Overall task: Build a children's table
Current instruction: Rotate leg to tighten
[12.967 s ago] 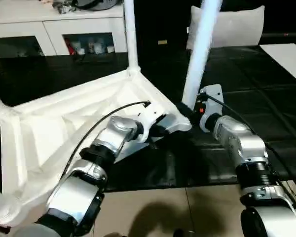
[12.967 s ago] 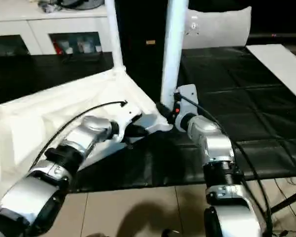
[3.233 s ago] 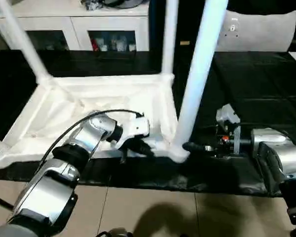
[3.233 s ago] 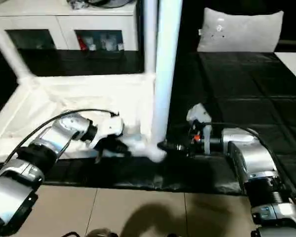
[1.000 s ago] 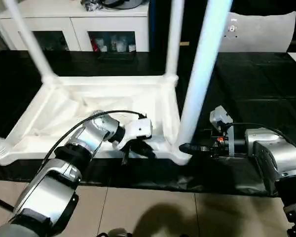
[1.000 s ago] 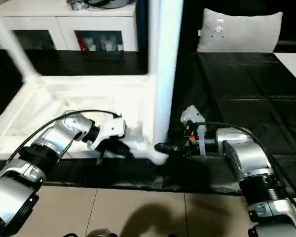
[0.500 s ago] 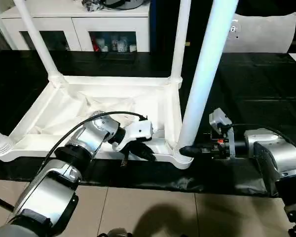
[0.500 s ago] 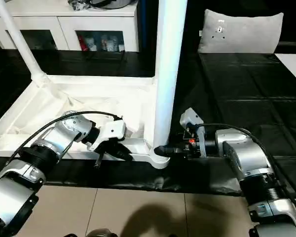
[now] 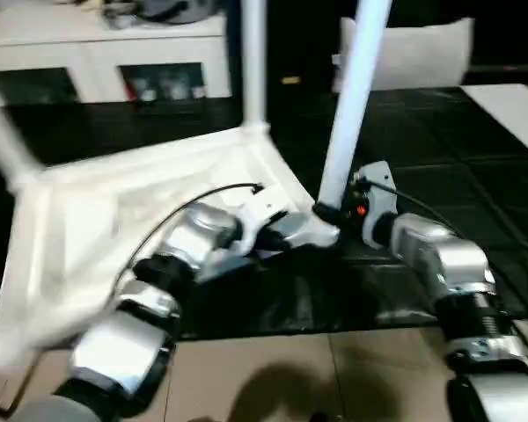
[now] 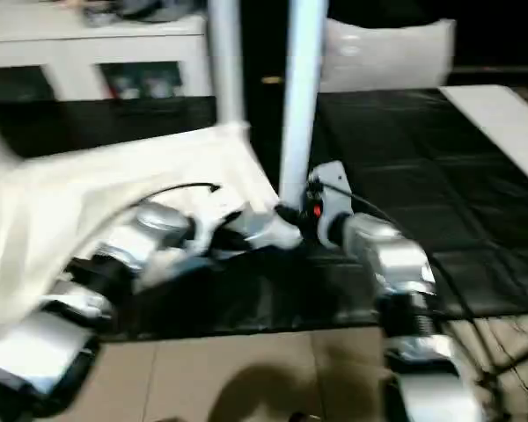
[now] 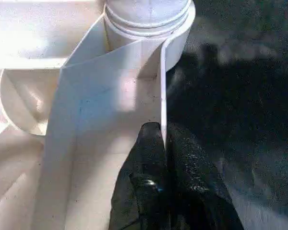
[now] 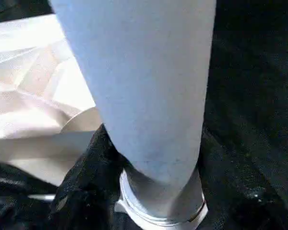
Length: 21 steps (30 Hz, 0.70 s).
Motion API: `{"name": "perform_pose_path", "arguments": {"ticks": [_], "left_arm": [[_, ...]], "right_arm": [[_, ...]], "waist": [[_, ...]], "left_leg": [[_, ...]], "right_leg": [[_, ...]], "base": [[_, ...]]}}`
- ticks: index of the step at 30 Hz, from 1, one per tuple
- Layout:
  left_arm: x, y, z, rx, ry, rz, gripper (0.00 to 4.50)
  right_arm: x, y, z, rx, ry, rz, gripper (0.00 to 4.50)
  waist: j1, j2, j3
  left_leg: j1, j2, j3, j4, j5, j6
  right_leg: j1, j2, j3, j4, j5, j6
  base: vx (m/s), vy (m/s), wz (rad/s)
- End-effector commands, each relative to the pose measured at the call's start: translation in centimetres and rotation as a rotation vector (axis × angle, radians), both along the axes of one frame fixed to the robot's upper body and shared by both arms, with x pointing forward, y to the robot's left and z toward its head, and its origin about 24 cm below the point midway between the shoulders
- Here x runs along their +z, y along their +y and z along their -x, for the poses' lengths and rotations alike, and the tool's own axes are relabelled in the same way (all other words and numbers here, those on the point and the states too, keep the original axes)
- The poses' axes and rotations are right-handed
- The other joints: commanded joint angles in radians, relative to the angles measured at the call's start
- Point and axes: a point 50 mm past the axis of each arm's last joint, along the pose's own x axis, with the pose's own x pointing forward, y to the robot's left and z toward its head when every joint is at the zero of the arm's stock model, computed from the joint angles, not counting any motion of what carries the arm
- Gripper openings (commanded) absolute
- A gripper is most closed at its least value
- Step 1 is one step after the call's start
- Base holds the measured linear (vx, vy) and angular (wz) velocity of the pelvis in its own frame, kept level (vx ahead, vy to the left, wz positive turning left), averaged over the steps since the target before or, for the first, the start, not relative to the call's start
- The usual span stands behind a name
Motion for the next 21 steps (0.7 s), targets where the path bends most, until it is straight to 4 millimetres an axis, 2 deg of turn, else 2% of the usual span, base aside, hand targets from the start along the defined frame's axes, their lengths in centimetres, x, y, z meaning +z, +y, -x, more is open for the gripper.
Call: {"name": "perform_pose_path", "arguments": {"ticks": [1,2,3,5,6,8,11,13,15,18,21], "left_arm": [[1.1,-0.7,-0.4,-0.001,-0.041,0.03,0.0],[1.2,-0.7,-0.4,-0.009,-0.048,0.027,0.0],[1.2,-0.5,-0.4,-0.026,-0.057,0.019,0.0],[1.1,-0.2,-0.4,-0.037,-0.063,0.009,0.0],[1.1,-0.1,-0.4,-0.041,-0.062,0.006,0.0],[1.0,0.3,-0.3,-0.069,-0.065,-0.005,0.0],[1.0,0.8,-0.1,-0.121,-0.068,-0.016,0.0],[1.0,1.0,0.0,-0.137,-0.062,-0.026,0.0],[0.9,1.6,0.1,-0.185,-0.06,-0.043,0.0],[1.0,2.7,0.6,-0.295,-0.053,-0.073,0.0],[1.0,3.7,0.9,-0.387,-0.06,-0.116,0.0]], "right_arm": [[-0.6,1.9,0.2,0.069,0.019,-0.029,2.55],[-0.5,1.8,0.2,0.072,0.01,-0.048,2.68],[-0.3,1.7,0.4,0.086,0.004,-0.082,2.68],[0.0,1.5,0.6,0.108,-0.006,-0.11,2.89],[0.0,1.4,0.7,0.115,-0.01,-0.108,3.04],[0.0,0.7,0.9,0.141,-0.016,-0.093,3.14],[0.1,-0.5,1.2,0.185,-0.031,-0.066,3.37],[0.2,-1.0,1.3,0.208,-0.035,-0.06,3.57],[0.6,-2.1,1.4,0.247,-0.041,-0.048,3.66],[1.5,-3.5,2.0,0.353,-0.063,-0.006,3.99],[2.1,-4.2,2.6,0.444,-0.061,-0.015,3.99]], "waist": [[0.003,-0.018,-0.075],[0.005,-0.019,-0.075],[0.007,-0.014,-0.076],[0.012,-0.016,-0.08],[0.012,-0.016,-0.08],[0.021,-0.012,-0.083],[0.028,-0.013,-0.084],[0.032,-0.011,-0.082],[0.039,-0.014,-0.081],[0.051,-0.013,-0.083],[0.068,-0.016,-0.087]], "left_leg": [[0.008,0.009,-0.011,-0.058,-0.216,0.072],[0.005,0.01,-0.011,-0.06,-0.201,0.078],[0.005,0.009,-0.012,-0.061,-0.194,0.081],[0.002,0.018,-0.015,-0.065,-0.166,0.09],[0.002,0.018,-0.015,-0.065,-0.166,0.09],[0.0,0.022,-0.016,-0.067,-0.134,0.099],[-0.001,0.027,-0.015,-0.068,-0.123,0.107],[0.002,0.028,-0.013,-0.069,-0.128,0.106],[0.005,0.026,-0.011,-0.069,-0.14,0.106],[0.004,0.032,-0.011,-0.069,-0.132,0.107],[0.001,0.032,-0.009,-0.067,-0.111,0.115]], "right_leg": [[0.054,-0.071,0.037,-0.095,-0.532,0.069],[0.056,-0.069,0.04,-0.092,-0.518,0.062],[0.058,-0.069,0.04,-0.089,-0.508,0.057],[0.06,-0.071,0.05,-0.078,-0.453,0.034],[0.06,-0.071,0.05,-0.078,-0.453,0.034],[0.065,-0.074,0.056,-0.065,-0.399,0.002],[0.064,-0.075,0.062,-0.057,-0.369,-0.02],[0.062,-0.074,0.063,-0.056,-0.372,-0.029],[0.061,-0.073,0.063,-0.059,-0.389,-0.026],[0.061,-0.074,0.069,-0.052,-0.374,-0.029],[0.061,-0.074,0.074,-0.042,-0.346,-0.035]], "base": [[0.0,0.0,0.0],[0.0,0.0,0.0],[0.0,0.0,0.0],[0.0,0.0,0.0],[0.0,0.0,0.0],[0.0,0.0,0.0],[0.0,0.0,0.0],[0.0,0.0,0.0],[0.0,0.0,0.0],[0.0,0.0,0.0],[0.0,0.0,0.0]]}}
